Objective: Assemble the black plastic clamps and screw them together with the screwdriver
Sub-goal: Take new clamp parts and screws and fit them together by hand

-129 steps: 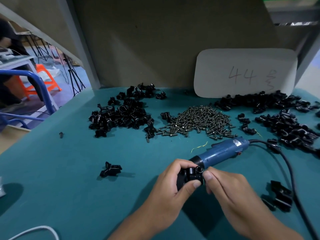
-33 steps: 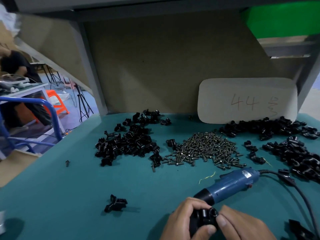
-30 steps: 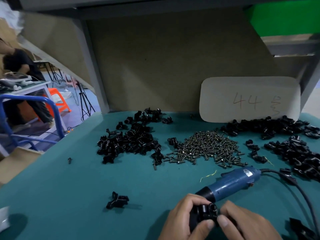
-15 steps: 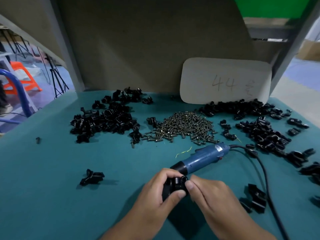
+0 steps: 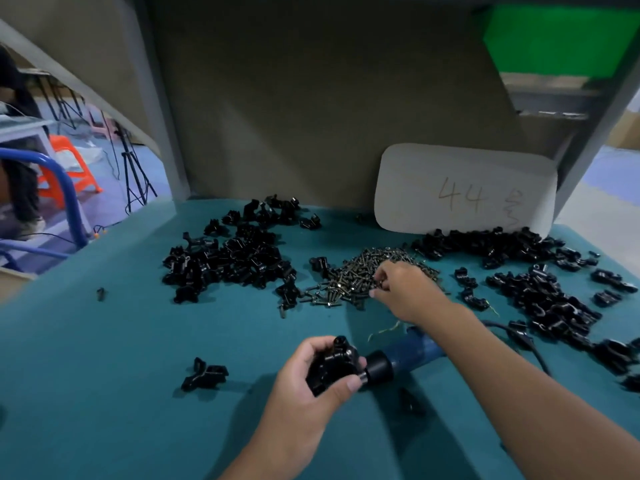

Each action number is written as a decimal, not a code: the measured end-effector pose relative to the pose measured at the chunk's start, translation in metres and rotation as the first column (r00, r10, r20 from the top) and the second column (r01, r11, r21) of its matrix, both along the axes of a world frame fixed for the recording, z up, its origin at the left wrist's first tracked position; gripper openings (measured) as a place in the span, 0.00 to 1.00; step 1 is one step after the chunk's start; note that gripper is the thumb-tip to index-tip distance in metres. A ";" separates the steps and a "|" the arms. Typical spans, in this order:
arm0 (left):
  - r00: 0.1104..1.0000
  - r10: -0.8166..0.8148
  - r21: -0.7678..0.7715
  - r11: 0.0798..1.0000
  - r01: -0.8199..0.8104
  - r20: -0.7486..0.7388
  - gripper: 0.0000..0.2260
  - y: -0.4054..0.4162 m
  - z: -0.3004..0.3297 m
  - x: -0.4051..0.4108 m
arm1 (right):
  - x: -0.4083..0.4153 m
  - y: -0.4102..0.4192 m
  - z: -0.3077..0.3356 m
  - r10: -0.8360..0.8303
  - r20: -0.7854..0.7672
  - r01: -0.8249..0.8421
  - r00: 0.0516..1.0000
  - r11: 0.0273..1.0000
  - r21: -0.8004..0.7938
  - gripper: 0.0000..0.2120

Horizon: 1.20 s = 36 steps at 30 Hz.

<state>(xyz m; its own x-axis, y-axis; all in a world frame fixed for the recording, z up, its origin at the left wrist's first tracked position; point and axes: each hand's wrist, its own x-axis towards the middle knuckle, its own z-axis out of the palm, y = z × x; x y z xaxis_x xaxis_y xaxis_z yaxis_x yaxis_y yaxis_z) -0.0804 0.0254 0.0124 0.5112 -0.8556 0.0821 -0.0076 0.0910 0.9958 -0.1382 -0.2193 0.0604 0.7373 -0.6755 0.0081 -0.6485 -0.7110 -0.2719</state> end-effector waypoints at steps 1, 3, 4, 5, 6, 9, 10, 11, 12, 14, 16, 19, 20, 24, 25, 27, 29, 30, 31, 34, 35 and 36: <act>1.000 -0.001 0.004 1.000 0.001 -0.010 0.22 0.000 -0.001 0.002 | 0.007 -0.009 -0.008 -0.026 -0.050 0.026 0.998 1.000 -0.003 0.16; 1.000 -0.009 0.014 1.000 0.009 -0.029 0.27 0.000 -0.003 0.004 | 0.016 -0.017 -0.021 -0.081 -0.103 0.078 0.991 0.996 -0.031 0.16; 1.000 -0.017 0.027 0.999 0.017 -0.021 0.28 0.000 -0.003 0.005 | 0.019 -0.019 -0.026 -0.101 -0.113 0.097 0.988 0.994 -0.045 0.14; 1.000 -0.030 0.042 0.999 0.030 -0.008 0.29 0.000 -0.004 0.005 | 0.020 -0.020 -0.029 -0.111 -0.121 0.105 0.986 0.993 -0.058 0.12; 0.999 -0.047 0.055 0.997 0.047 0.001 0.29 0.000 -0.004 0.004 | 0.020 -0.019 -0.029 -0.109 -0.129 0.101 0.986 0.993 -0.067 0.10; 0.996 -0.086 0.079 0.993 0.084 0.033 0.28 0.001 -0.002 0.002 | 0.013 -0.010 -0.021 -0.098 -0.065 0.094 0.993 0.994 -0.065 0.08; 0.995 -0.089 0.084 0.993 0.085 0.036 0.27 0.001 -0.001 0.001 | 0.006 -0.004 -0.017 -0.086 0.010 0.086 0.996 0.995 -0.059 0.07; 0.995 -0.090 0.083 0.993 0.087 0.031 0.27 0.001 0.000 0.000 | -0.002 0.003 -0.013 -0.063 0.107 0.069 0.992 0.996 -0.052 0.07; 0.996 -0.087 0.081 0.993 0.085 0.024 0.27 0.002 0.000 0.001 | -0.013 0.013 -0.009 -0.029 0.202 0.037 0.979 0.999 -0.037 0.07; 0.996 -0.092 0.090 0.992 0.090 0.016 0.25 0.002 0.000 0.001 | -0.041 0.041 -0.004 0.041 0.344 -0.047 0.938 0.999 0.009 0.07; 0.994 -0.104 0.098 0.990 0.102 0.013 0.24 0.002 0.000 0.001 | -0.073 0.074 -0.002 0.124 0.462 -0.138 0.878 0.990 -0.004 0.08; 0.994 -0.110 0.095 0.990 0.108 0.019 0.24 0.002 0.000 -0.001 | -0.103 0.111 -0.009 0.203 0.544 -0.169 0.814 0.979 -0.112 0.11; 0.993 -0.114 0.091 0.990 0.111 0.025 0.24 0.002 0.000 -0.002 | -0.108 0.117 -0.013 0.203 0.555 -0.168 0.807 0.979 -0.114 0.13; 0.990 -0.130 0.093 0.988 0.125 0.056 0.22 0.003 0.001 -0.006 | -0.107 0.124 -0.021 0.199 0.595 -0.177 0.778 0.979 -0.096 0.23; 0.989 -0.134 0.087 0.988 0.129 0.054 0.22 0.003 0.002 -0.007 | -0.106 0.126 -0.022 0.201 0.597 -0.190 0.777 0.978 -0.082 0.25; 0.989 -0.138 0.075 0.988 0.134 0.052 0.22 0.002 0.004 -0.006 | -0.106 0.132 -0.020 0.216 0.571 -0.217 0.792 0.974 -0.068 0.28; 0.988 -0.142 0.070 0.988 0.138 0.055 0.24 0.002 0.006 -0.005 | -0.101 0.140 -0.016 0.240 0.580 -0.198 0.779 0.971 -0.135 0.29; 0.988 -0.143 0.068 0.988 0.139 0.058 0.24 0.002 0.007 -0.004 | -0.097 0.146 -0.014 0.260 0.603 -0.189 0.754 0.965 -0.180 0.27; 0.988 -0.144 0.069 0.988 0.140 0.062 0.25 0.002 0.007 -0.004 | -0.095 0.148 -0.015 0.277 0.630 -0.167 0.726 0.959 -0.229 0.25; 0.985 -0.159 0.080 0.985 0.153 0.067 0.24 0.004 0.010 -0.004 | -0.095 0.151 -0.027 0.125 0.709 -0.087 0.694 0.992 -0.089 0.35; 0.984 -0.166 0.091 0.983 0.160 0.068 0.24 0.004 0.010 -0.005 | -0.099 0.150 -0.029 0.116 0.680 -0.081 0.724 0.993 -0.083 0.33; 0.983 -0.171 0.100 0.981 0.165 0.062 0.25 0.004 0.009 -0.005 | -0.104 0.149 -0.028 0.140 0.631 -0.087 0.763 0.990 -0.115 0.31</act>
<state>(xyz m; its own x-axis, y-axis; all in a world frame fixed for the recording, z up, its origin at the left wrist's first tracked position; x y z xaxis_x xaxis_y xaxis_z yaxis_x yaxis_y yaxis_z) -0.0857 0.0294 0.0218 0.3553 -0.9344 0.0271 -0.0698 0.0023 0.9976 -0.2423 -0.0699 0.0321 0.6164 -0.5648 0.5487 -0.2586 -0.8034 -0.5364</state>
